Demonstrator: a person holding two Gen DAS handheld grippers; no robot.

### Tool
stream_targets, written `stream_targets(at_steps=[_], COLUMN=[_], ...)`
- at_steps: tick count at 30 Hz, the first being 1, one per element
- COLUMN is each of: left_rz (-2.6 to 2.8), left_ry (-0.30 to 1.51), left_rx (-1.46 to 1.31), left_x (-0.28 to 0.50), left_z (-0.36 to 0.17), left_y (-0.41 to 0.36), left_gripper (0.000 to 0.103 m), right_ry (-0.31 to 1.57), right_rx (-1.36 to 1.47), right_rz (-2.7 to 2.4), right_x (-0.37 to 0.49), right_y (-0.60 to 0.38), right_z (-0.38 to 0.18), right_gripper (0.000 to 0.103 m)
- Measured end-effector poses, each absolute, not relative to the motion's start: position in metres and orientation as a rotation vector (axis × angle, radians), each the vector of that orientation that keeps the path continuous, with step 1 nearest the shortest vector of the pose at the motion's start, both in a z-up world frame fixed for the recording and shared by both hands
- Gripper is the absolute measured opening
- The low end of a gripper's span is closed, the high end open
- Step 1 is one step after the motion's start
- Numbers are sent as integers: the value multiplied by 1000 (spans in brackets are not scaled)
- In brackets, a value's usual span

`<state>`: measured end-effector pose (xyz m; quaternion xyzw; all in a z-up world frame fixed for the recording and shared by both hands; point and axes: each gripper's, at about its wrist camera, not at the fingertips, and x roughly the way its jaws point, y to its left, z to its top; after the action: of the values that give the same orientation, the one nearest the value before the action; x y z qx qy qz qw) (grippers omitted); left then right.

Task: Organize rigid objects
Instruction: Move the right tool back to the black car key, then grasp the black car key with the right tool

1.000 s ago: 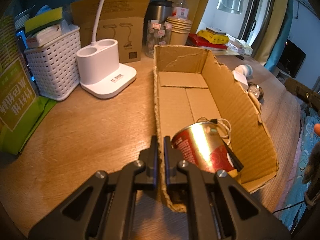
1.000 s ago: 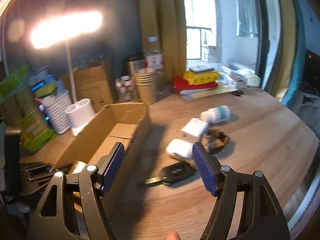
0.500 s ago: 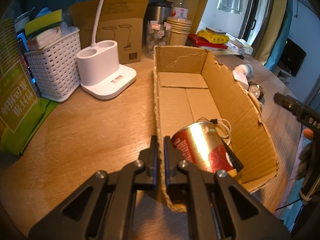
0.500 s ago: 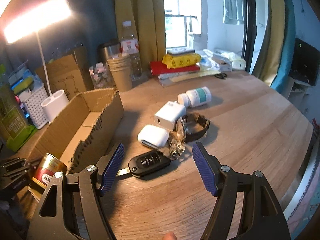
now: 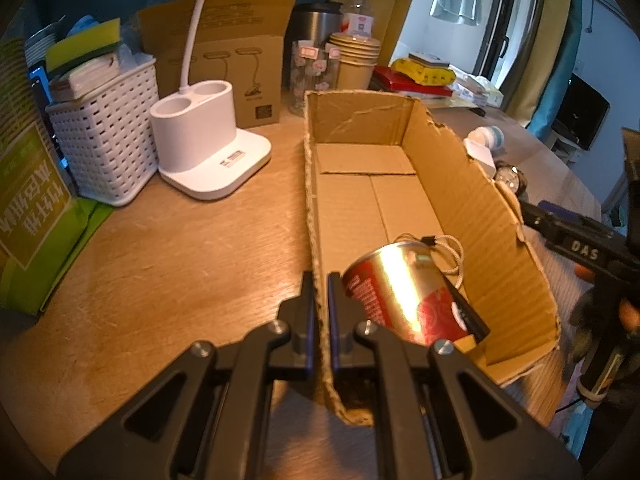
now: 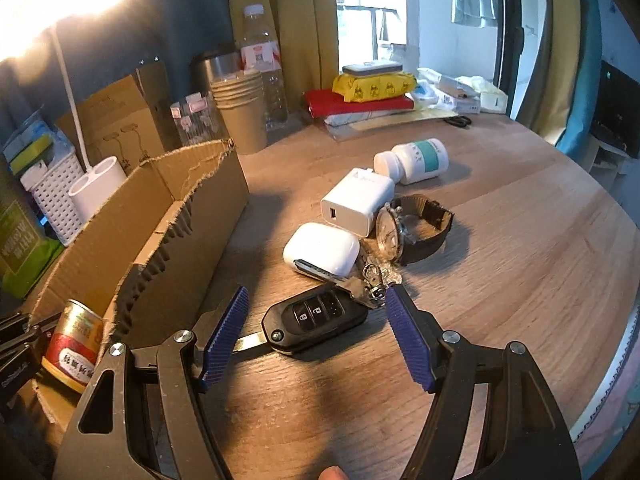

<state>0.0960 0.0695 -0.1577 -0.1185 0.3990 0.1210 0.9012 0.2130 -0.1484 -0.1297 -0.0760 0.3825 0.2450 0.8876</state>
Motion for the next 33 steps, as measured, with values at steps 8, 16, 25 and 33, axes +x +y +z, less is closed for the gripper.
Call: stream_targets(at_steps=[8,16,25,33], left_rz=[251,252,252,253], left_ry=[823,823,824,826], left_rx=[-248,-247,-245,-243], left_x=[95,95,95,95], left_z=[-158,-158,-158,-157], left_y=[69,69,69,69], left_gripper=[6,6,6,6], right_ry=[824,828,846,887], right_rx=[-189,-235,-239,-165], right_rz=[478,452,450,470], right_x=[222,225,224,224], right_y=[-137,-128,-130,-143], right_z=[-143,-150,-153,-153], right_gripper=[74,74,72,69])
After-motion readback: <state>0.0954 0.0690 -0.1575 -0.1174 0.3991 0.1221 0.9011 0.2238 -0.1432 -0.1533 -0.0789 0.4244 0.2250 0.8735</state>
